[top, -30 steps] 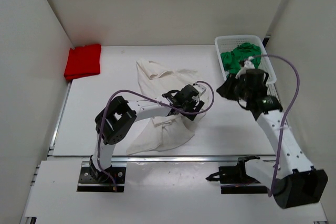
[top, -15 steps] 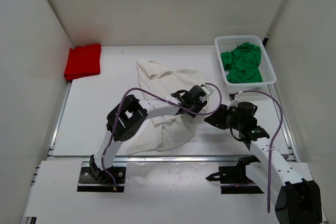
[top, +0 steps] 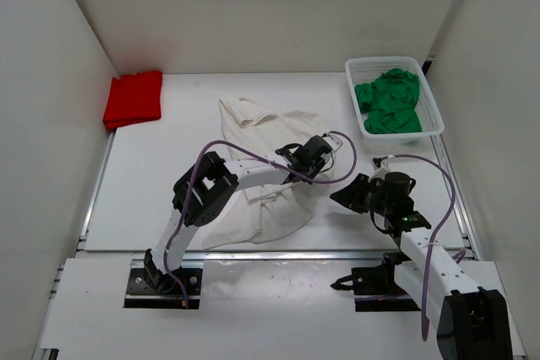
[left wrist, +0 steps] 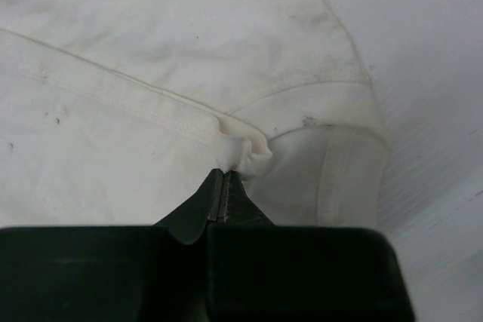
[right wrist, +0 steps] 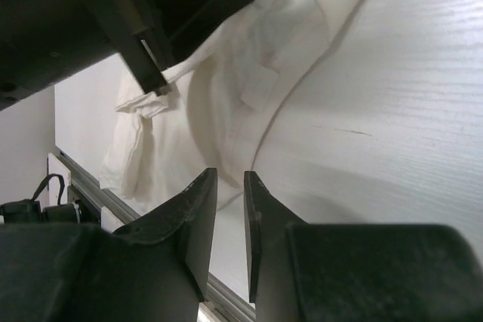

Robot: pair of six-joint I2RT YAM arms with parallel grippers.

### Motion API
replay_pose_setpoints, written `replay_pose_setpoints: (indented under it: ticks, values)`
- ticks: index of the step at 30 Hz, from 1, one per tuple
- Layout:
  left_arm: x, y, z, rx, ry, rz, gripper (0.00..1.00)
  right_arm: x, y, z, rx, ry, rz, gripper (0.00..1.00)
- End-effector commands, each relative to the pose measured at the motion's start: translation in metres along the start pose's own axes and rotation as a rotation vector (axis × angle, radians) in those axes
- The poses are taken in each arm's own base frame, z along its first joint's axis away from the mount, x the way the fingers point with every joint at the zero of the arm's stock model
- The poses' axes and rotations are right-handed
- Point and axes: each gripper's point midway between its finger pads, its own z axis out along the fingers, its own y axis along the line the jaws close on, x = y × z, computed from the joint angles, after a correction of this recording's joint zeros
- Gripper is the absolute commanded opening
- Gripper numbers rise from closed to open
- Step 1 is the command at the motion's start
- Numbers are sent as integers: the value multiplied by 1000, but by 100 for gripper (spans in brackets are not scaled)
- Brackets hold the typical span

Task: Fold and stack the t-shirts
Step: Flatten out the tshirt

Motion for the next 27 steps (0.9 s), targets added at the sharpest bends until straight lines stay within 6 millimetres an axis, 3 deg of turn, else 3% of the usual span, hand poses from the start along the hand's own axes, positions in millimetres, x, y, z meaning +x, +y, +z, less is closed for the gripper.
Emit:
replay_pose_setpoints:
  ticks: [1,3,5,7,8,9,10,11,12,13,14,16,19,20,23,25,26,27]
  values:
    - [-32,11,-23,3,-95,-69,0,-8,-1,6,-10,-36,15,20]
    - [-50,30,-38,24,-152,-155,0,-7,-8,13,34,-38,12,25]
    - [-68,41,-68,104,-210,-263,0,-4,-16,22,83,-8,22,28]
    - [-79,85,-91,128,-283,-411,0,-7,-17,32,102,1,25,33]
    - [-77,88,-110,174,-302,-471,0,-6,-23,37,128,23,37,36]
    - [-84,118,-131,163,-372,-534,0,-15,-18,42,117,10,28,38]
    - [-70,145,-135,156,-381,-622,0,-18,-24,47,141,6,36,40]
    - [-57,159,-151,147,-400,-669,0,-19,-24,54,149,18,43,40]
    - [-57,196,-177,117,-476,-755,0,-25,-24,58,161,4,45,41]
    - [-28,223,-179,88,-470,-856,0,-23,-29,64,179,8,51,40]
    - [-3,231,-191,71,-467,-930,2,-27,-32,68,199,-1,58,40]
    - [46,291,-214,-96,-520,-1075,8,-28,-29,77,187,1,56,39]
    - [126,326,-239,-368,-467,-1210,13,-38,-36,94,226,5,61,36]
    - [144,330,-247,-484,-446,-1214,18,-41,-39,101,235,9,60,35]
    - [169,329,-259,-634,-446,-1210,23,-63,-47,115,241,6,82,13]
    - [175,329,-258,-637,-430,-1225,25,-102,-46,125,258,-48,58,1]
    - [179,327,-256,-635,-412,-1227,25,-111,-50,125,282,-54,59,0]
    - [176,326,-257,-635,-416,-1224,26,-141,-40,130,261,-98,32,0]
